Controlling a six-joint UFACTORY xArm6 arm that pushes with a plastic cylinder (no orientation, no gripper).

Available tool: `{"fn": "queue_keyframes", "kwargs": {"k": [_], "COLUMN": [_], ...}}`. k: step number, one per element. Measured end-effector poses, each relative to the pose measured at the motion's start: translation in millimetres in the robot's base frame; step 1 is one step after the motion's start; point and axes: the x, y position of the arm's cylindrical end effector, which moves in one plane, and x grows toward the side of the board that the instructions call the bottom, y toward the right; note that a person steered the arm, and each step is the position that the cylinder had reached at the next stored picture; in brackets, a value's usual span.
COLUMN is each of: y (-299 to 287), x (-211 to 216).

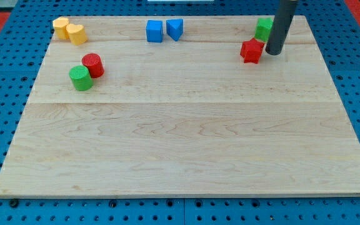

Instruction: Move the red star left and down a bit

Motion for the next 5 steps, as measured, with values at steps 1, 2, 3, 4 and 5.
{"fn": "queue_keyframes", "kwargs": {"k": [1,2,3,4,5], "y": [0.5,1.6,1.6,1.6,0.8], "x": [-5.7,-5.7,-5.7,-5.7,-5.7]}}
